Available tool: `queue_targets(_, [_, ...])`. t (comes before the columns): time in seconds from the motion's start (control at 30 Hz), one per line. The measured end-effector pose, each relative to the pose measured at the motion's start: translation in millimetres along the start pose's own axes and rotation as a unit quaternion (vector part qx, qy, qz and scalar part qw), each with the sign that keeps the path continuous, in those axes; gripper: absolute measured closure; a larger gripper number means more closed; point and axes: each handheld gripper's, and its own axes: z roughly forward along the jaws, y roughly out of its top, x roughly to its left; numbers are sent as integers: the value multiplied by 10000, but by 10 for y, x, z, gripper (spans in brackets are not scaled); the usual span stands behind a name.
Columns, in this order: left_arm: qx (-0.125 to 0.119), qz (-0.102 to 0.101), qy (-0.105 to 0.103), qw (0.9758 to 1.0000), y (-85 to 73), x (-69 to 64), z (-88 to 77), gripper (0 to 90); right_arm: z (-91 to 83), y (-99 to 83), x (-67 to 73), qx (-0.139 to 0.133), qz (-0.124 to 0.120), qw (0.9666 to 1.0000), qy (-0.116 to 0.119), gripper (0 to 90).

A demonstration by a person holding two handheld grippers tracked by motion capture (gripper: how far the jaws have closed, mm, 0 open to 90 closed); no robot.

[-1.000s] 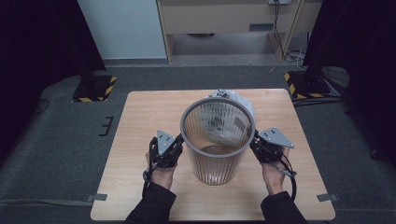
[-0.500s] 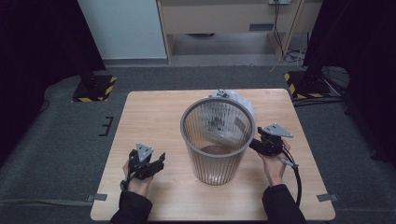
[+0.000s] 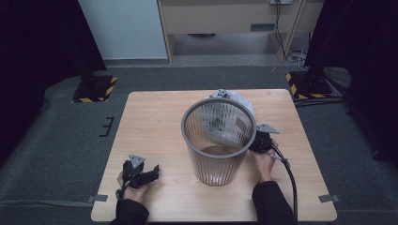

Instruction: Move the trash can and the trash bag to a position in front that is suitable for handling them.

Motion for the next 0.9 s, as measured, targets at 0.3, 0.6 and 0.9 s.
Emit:
queue_targets(0.3, [54,68,-21,10000,-6,-10,0,189,-276,-131,-196,301,-68,9994,-160,841])
queue_targets(0.6, [66,90,-41,9999,-6,-21,2,170,-806,-314,-395,314,-104,9984,-466,842])
queue_targets(0.9, [72,120,-69,9999,-28,-52,-21,158,-1328,-592,-421,462,-239,9968,-600,832])
